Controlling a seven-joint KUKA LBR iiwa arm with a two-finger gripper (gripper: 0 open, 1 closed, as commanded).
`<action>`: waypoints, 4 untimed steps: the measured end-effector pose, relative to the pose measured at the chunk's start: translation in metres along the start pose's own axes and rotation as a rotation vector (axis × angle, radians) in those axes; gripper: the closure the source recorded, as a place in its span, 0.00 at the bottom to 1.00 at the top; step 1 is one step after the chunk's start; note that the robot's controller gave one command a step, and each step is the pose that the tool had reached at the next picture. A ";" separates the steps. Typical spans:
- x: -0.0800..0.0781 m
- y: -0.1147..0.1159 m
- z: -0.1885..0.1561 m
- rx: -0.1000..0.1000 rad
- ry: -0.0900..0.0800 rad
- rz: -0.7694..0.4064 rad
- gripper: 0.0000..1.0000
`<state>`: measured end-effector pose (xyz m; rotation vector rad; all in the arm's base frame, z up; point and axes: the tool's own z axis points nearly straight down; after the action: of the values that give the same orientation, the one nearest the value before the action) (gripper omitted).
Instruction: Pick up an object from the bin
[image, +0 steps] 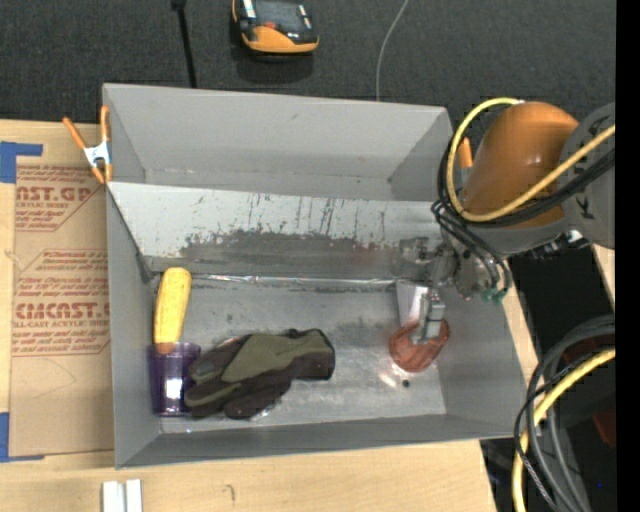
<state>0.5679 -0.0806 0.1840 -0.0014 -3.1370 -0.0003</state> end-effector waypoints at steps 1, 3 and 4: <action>-0.001 0.000 -0.005 0.001 -0.007 -0.001 0.00; 0.038 0.053 0.080 -0.005 -0.001 0.077 0.00; 0.056 0.109 0.110 0.000 -0.005 -0.138 1.00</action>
Offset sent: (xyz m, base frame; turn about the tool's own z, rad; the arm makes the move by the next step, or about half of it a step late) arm -0.0674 0.0884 -0.1084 0.0751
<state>0.5115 0.0289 0.0747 0.2155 -3.1342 -0.0014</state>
